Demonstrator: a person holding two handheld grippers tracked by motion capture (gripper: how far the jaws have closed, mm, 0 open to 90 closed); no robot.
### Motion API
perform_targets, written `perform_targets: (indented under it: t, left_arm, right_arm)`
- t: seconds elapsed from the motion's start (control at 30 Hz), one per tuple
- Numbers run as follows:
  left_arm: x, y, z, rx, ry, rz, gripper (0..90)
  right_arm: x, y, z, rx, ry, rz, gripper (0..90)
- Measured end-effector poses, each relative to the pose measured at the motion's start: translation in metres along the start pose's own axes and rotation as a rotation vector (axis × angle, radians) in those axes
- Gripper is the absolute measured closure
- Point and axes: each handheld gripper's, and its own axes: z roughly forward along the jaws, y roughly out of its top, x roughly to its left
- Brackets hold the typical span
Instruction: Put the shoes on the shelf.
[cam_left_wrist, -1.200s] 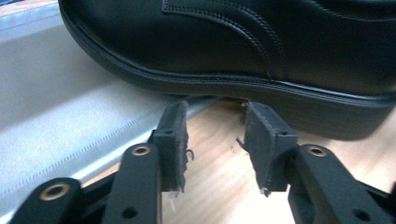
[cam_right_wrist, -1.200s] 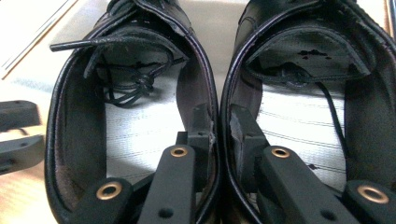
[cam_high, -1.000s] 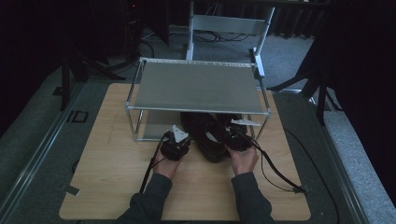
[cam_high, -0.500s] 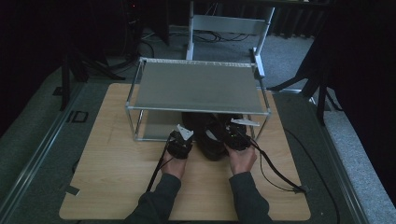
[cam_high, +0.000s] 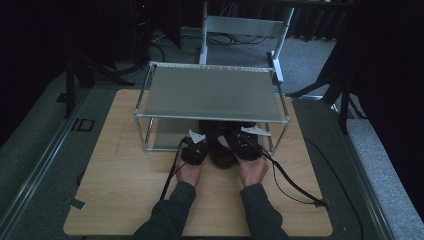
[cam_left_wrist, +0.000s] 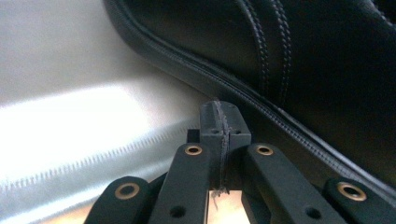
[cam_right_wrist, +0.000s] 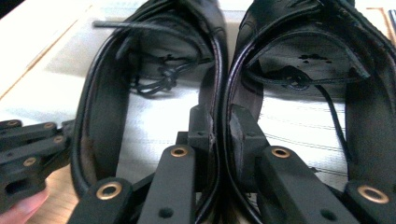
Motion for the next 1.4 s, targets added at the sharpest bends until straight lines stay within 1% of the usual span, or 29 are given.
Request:
perform_targets:
  t: [0.07,0.17,0.2,0.37,0.47,0.77,0.93,0.97,1.03,1.13,1.17,1.2,1.23,1.3,1.4]
  left_arm:
    - [0.001,0.003,0.003,-0.005,-0.005,0.003,90.0]
    - [0.001,0.004,0.009,-0.018,-0.016,0.008,90.0]
    - [0.001,0.005,0.011,-0.017,-0.013,0.014,90.0]
    - [0.002,0.008,0.02,-0.029,-0.012,0.015,90.0]
    - [0.002,0.009,0.023,-0.027,-0.007,0.009,90.0]
    - [0.004,0.014,0.027,-0.035,-0.001,0.004,90.0]
    - [0.006,0.016,0.029,-0.043,0.0,-0.001,90.0]
    - [0.006,0.017,0.03,-0.051,0.014,-0.012,90.0]
    - [0.008,0.02,0.03,-0.051,0.014,0.015,90.0]
    - [0.008,0.022,0.031,-0.058,0.013,0.016,90.0]
    - [0.006,0.023,0.031,-0.067,0.011,0.016,90.0]
    - [0.005,0.024,0.031,-0.063,0.013,0.027,90.0]
    - [0.004,0.025,0.031,-0.07,0.011,0.018,90.0]
    - [0.004,0.025,0.032,-0.073,0.023,0.005,90.0]
    - [0.007,0.024,0.032,-0.066,0.024,0.005,90.0]
  right_arm:
    - [0.0,0.0,0.001,-0.006,0.004,0.004,80.3]
    - [0.0,0.001,0.002,-0.02,-0.015,0.008,80.4]
    - [-0.001,0.001,0.003,-0.023,-0.021,0.005,80.4]
    - [-0.002,0.001,0.007,-0.047,-0.05,-0.005,80.3]
    - [-0.003,0.002,0.01,-0.052,-0.053,-0.002,80.3]
    - [-0.004,0.004,0.015,-0.069,-0.057,0.017,80.2]
    - [-0.004,0.004,0.017,-0.094,-0.064,0.028,80.2]
    - [-0.003,0.003,0.018,-0.108,-0.065,0.036,80.2]
    - [-0.002,0.003,0.02,-0.12,-0.068,0.043,80.2]
    - [-0.002,0.003,0.021,-0.143,-0.078,0.053,80.2]
    - [-0.001,0.002,0.022,-0.152,-0.085,0.051,80.2]
    - [0.0,0.002,0.023,-0.159,-0.097,0.045,80.2]
    - [0.002,0.003,0.024,-0.162,-0.111,0.033,80.2]
    - [0.005,0.004,0.026,-0.17,-0.131,0.011,80.2]
    - [0.006,0.005,0.03,-0.182,-0.129,-0.002,80.2]
